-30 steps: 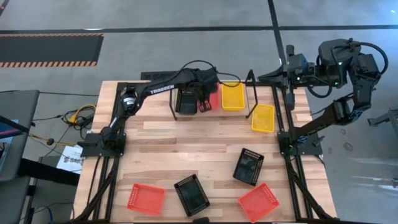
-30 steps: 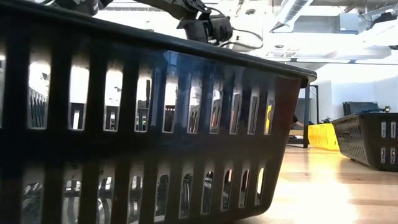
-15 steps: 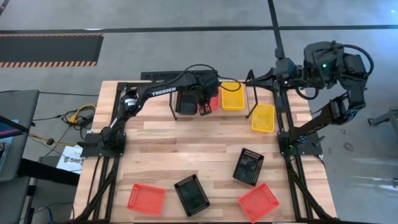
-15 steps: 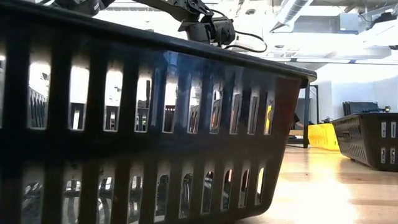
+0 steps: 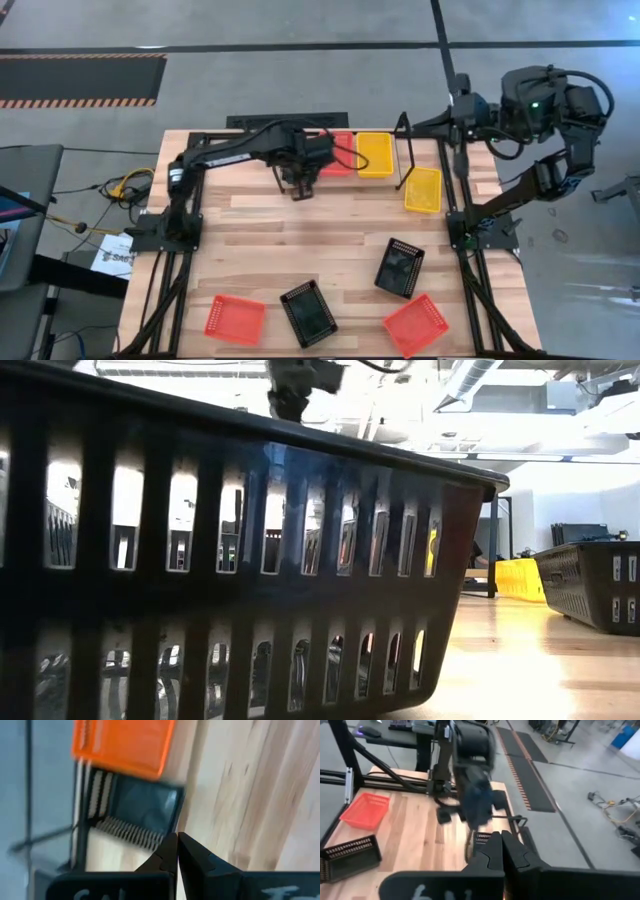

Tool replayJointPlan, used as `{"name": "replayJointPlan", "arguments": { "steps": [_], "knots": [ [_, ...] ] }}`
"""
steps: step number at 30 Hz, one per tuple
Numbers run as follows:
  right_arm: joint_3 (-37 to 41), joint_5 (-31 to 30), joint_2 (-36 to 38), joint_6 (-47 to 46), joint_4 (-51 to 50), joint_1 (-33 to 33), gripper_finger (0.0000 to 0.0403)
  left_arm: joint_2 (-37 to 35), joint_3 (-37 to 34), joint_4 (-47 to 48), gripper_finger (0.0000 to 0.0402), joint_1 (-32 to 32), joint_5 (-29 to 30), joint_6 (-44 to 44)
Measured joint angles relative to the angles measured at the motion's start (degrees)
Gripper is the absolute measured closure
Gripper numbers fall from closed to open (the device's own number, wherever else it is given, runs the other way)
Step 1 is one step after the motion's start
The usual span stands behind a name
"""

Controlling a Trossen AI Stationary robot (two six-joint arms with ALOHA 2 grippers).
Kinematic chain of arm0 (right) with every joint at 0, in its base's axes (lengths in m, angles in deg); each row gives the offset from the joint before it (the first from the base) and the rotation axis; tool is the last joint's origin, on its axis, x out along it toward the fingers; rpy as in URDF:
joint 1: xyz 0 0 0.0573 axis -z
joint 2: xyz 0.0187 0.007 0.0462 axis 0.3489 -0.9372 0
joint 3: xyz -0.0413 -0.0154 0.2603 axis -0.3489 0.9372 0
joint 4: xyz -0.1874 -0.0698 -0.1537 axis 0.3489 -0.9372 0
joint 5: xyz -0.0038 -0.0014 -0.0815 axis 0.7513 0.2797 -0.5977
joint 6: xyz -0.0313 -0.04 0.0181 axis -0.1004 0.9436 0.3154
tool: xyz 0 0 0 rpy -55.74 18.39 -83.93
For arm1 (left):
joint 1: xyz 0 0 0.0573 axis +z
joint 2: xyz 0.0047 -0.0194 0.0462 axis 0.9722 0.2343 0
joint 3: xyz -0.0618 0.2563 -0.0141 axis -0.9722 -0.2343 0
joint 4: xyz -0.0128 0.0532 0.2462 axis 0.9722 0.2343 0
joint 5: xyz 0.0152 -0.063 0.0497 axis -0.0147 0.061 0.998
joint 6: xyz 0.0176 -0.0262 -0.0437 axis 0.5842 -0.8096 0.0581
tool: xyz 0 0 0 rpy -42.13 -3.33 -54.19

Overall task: Stack baskets on shelf by color
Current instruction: Stack the left orange bin on top of the other orange bin on the shelf

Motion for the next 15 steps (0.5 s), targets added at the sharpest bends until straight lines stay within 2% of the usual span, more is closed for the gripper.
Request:
{"name": "replayJointPlan", "arguments": {
  "steps": [3, 8, 15],
  "knots": [
    [0.00, -0.01, 0.92, 1.40, -0.05, 0.00, 0.0402, -2.68, -0.25, 3.41, 0.0401, -1.78, 2.06, -3.33],
    [0.00, -0.03, 1.87, 1.76, -1.79, 0.00, 0.0402, -10.88, -5.72, 3.04, 0.0401, -5.68, -0.49, -8.75],
    [-0.02, -0.03, 2.36, 2.20, -2.73, 0.00, 0.0402, -23.84, -22.42, 2.51, 0.0401, -14.87, 0.17, -25.69]
  ]
}}
